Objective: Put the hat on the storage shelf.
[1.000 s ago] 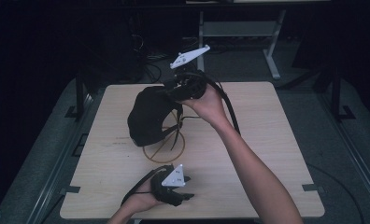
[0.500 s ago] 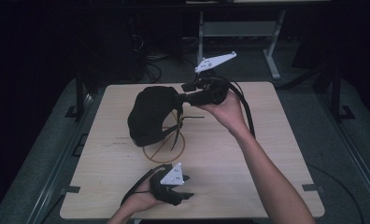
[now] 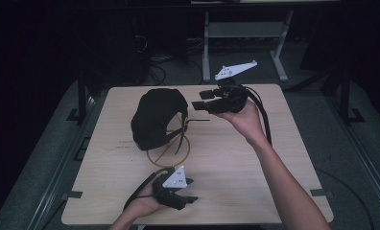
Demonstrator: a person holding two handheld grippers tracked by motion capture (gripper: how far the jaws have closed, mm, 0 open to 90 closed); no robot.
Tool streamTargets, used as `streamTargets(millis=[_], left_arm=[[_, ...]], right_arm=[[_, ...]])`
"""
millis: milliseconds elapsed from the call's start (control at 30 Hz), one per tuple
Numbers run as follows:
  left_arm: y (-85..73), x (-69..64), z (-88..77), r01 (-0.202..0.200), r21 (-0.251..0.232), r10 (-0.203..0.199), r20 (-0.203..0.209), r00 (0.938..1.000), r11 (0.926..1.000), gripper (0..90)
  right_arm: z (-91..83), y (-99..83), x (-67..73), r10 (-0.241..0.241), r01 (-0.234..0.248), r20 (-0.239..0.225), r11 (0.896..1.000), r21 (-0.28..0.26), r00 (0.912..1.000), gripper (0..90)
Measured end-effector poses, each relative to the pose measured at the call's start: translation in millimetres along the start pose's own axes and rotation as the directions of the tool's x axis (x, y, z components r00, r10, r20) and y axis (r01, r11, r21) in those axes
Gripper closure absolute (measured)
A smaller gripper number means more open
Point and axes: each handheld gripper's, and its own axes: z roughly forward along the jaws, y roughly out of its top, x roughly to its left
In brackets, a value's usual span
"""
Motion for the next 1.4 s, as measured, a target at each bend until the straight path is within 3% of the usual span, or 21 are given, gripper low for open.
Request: streamTargets(millis=[67, 567, 733, 1033, 1400], left_arm=[[0.0, 1.3, -0.9, -0.011, 0.012, 0.011, -0.003, 0.9999, 0.9999, 41.5], [-0.5, 1.0, -0.7, 0.010, -0.010, -0.010, -0.016, 0.9998, 0.9999, 40.3], [-0.8, 2.9, -1.7, -0.008, 0.005, 0.008, -0.020, 0.9998, 1.0000, 40.0], [-1.2, 3.3, -2.6, 0.018, -0.019, -0.019, -0.032, 0.9993, 0.9996, 39.1], [-1.6, 5.0, -4.3, 0.021, -0.011, -0.022, -0.045, 0.9988, 0.9997, 37.8]], right_arm=[[-2.5, -3.3, -1.9, 0.006, -0.006, 0.002, 1.000, 0.000, 1.0000, 44.6], [-23.4, -28.5, -11.5, 0.037, -0.037, 0.015, 0.999, -0.002, 0.9992, 42.4], [-28.2, -37.0, -14.9, 0.050, -0.050, 0.020, 0.999, -0.001, 0.9985, 41.4], [-38.3, -52.6, -20.8, 0.073, -0.073, 0.035, 0.997, 0.000, 0.9967, 39.5], [-49.4, -72.3, -26.6, 0.112, -0.112, 0.036, 0.994, 0.000, 0.9931, 34.9]])
